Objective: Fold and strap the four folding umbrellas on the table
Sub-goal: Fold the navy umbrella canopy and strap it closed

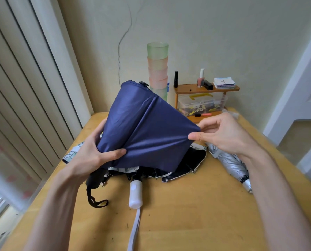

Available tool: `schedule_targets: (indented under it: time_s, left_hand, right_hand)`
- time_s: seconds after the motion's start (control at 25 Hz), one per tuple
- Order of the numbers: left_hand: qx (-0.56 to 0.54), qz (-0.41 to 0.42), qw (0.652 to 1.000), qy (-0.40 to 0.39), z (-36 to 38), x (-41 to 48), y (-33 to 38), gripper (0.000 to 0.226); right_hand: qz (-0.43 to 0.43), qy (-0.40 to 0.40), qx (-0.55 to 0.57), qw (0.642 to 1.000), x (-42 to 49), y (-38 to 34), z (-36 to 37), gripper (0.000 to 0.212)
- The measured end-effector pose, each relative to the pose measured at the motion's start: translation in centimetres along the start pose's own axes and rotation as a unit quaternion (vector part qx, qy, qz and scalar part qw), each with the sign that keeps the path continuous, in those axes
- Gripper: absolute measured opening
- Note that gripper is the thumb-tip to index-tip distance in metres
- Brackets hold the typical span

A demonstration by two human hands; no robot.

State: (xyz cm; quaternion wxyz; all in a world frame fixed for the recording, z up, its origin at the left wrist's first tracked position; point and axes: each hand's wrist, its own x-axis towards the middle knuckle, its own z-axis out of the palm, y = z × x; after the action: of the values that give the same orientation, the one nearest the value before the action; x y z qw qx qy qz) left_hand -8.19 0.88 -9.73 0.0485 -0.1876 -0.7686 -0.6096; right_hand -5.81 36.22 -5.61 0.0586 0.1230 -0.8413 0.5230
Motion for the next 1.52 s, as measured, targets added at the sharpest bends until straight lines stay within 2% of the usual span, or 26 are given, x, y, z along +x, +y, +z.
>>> schedule_targets:
  time_s: [0.12,0.2,0.32,0.4,0.48,0.68,0.84,0.96,1.12,1.2,1.28,1.36,1.52]
  left_hand:
    - [0.001,0.003,1.000,0.003,0.1,0.1,-0.1,0.098]
    - [-0.003,0.009,1.000,0.007,0.3,0.2,-0.1,0.096]
    - [0.001,0.015,1.000,0.008,0.5,0.2,0.1,0.095]
    - [0.005,0.017,1.000,0.003,0.6,0.1,0.2,0.095]
    - [0.009,0.016,1.000,0.003,0.5,0.0,0.3,0.094]
    - [0.015,0.016,1.000,0.012,0.1,-0.1,0.6,0.092]
    - [-0.003,0.024,1.000,0.005,0.3,-0.1,0.6,0.093]
    - [-0.015,0.024,0.999,0.020,0.4,-0.2,0.7,0.092]
    - [-0.018,0.031,0.998,0.051,0.4,-0.2,0.7,0.081]
    - [-0.021,0.033,0.998,0.056,0.7,-0.1,0.5,0.080]
    - [-0.019,0.034,0.997,0.063,1.0,-0.1,0.4,0.087]
    - [-0.019,0.042,0.996,0.071,1.1,0.1,0.4,0.090]
    - [-0.036,0.053,0.993,0.096,1.3,0.7,-0.2,0.093]
  right_hand:
    - [-0.010,0.066,-0.008,0.998,0.2,-0.2,0.3,0.021]
    - [-0.026,0.079,0.022,0.996,0.4,-0.2,0.6,0.021]
    - [-0.009,-0.010,0.015,1.000,0.4,0.0,1.2,0.011]
    - [-0.001,-0.075,0.002,0.997,0.3,0.3,1.5,0.025]
    - [0.004,-0.081,0.013,0.997,0.1,0.2,1.2,0.035]
    - [-0.014,0.032,-0.019,0.999,0.1,-0.5,0.6,0.005]
    - [-0.006,0.110,0.019,0.994,0.4,-0.6,0.9,0.013]
    - [-0.015,0.134,0.086,0.987,0.3,-0.4,0.5,0.019]
    - [-0.037,0.110,0.152,0.982,0.2,-0.6,0.6,0.028]
    - [-0.014,0.085,0.227,0.970,0.4,-0.9,1.5,0.033]
    - [0.041,0.090,0.264,0.960,0.6,-1.2,2.8,0.024]
    - [0.061,0.146,0.225,0.962,0.9,-1.1,3.7,0.014]
    - [0.006,0.211,0.194,0.958,1.2,-1.2,3.9,0.004]
